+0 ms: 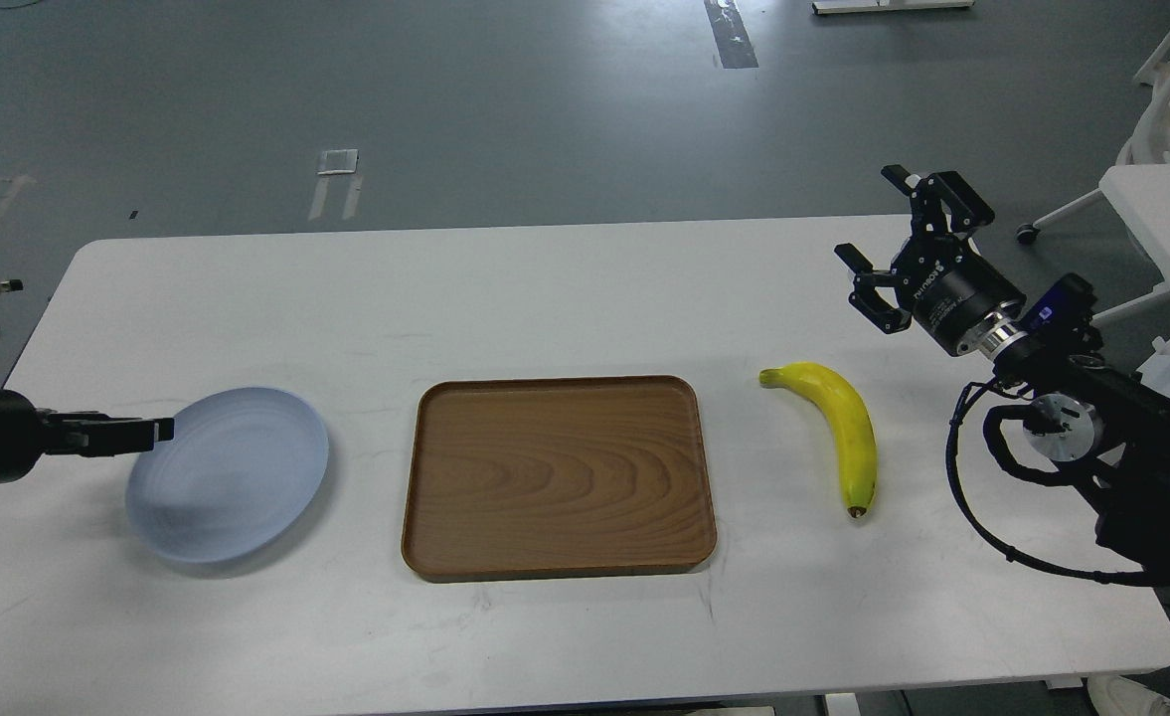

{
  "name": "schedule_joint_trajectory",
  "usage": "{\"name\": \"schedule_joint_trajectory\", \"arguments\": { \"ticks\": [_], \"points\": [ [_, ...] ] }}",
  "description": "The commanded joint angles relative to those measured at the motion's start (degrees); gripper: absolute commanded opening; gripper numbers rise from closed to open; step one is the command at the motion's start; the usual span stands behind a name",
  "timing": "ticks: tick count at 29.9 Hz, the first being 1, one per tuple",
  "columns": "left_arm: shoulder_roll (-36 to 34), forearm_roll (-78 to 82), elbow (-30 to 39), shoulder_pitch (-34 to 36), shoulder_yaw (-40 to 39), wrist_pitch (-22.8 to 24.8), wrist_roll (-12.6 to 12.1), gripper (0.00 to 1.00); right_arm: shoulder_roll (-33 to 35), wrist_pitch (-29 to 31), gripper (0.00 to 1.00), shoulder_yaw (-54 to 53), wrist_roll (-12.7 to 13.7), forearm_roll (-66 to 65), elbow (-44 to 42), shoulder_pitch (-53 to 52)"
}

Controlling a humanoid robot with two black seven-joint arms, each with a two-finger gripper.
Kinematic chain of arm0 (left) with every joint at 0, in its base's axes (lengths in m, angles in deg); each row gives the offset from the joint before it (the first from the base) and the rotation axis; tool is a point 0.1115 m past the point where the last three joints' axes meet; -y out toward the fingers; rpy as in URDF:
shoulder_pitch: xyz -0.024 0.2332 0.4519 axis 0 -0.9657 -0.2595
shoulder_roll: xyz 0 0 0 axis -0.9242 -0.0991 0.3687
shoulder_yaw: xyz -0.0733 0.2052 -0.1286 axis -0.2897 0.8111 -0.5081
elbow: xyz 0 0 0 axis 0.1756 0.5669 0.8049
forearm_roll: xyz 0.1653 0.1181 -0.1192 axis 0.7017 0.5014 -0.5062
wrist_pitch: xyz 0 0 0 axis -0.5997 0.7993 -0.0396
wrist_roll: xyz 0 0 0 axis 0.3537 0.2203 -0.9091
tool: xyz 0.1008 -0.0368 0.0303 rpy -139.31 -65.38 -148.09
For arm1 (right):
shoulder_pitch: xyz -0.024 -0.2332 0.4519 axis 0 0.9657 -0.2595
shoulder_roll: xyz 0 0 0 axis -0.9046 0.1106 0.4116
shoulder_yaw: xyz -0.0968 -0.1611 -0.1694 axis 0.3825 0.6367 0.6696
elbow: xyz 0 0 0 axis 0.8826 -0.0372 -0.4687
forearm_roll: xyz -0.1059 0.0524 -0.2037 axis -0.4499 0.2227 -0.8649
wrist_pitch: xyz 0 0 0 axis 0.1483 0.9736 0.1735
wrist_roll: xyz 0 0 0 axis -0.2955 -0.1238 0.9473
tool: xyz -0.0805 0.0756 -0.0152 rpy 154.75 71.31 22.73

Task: Place banana on plate with both arms
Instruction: 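Grasp the rim of the light blue plate with the left gripper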

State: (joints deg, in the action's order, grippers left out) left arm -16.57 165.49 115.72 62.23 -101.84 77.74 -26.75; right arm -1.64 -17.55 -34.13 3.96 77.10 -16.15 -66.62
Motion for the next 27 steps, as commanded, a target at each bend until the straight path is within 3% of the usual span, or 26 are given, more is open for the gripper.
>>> {"name": "schedule_joint_trajectory", "arguments": {
  "ticks": [1, 10, 16, 18, 20, 22, 24, 27],
  "points": [
    [0.1, -0.21, -1.03, -1.98, -0.01, -0.98, -0.01, 0.95, -0.1, 0.0, 0.99, 0.0, 0.0, 0.0, -0.01, -0.08],
    [1.77, -0.47, -2.96, -3.31, -0.01, -1.16, -0.01, 0.9, -0.37, 0.0, 0.99, 0.0, 0.0, 0.0, -0.01, -0.17],
    [2.64, -0.91, -4.9, -4.36, -0.1, -1.16, -0.01, 0.76, -0.19, 0.0, 0.99, 0.09, 0.0, 0.0, -0.01, -0.09],
    [3.26, -0.91, -5.07, -4.45, -0.01, -1.16, -0.01, 0.66, -0.1, 0.0, 0.99, 0.0, 0.0, 0.0, -0.01, 0.0],
    [3.26, -0.91, -5.07, -4.45, -0.01, -1.16, -0.01, 0.63, -0.19, 0.0, 0.99, 0.09, 0.0, 0.0, -0.01, 0.0],
    [3.35, -0.91, -5.07, -4.45, -0.01, -1.16, -0.01, 0.5, -0.19, 0.0, 0.99, 0.0, 0.0, 0.0, -0.01, 0.0],
    [3.35, -0.83, -5.07, -4.45, -0.01, -1.16, -0.01, 0.29, -0.28, 0.0, 0.99, 0.0, 0.0, 0.0, -0.01, 0.0],
    [3.35, -0.83, -5.07, -4.45, -0.01, -1.07, -0.01, 0.17, -0.28, 0.0, 0.99, 0.0, 0.0, 0.0, -0.01, 0.0]
  ]
}}
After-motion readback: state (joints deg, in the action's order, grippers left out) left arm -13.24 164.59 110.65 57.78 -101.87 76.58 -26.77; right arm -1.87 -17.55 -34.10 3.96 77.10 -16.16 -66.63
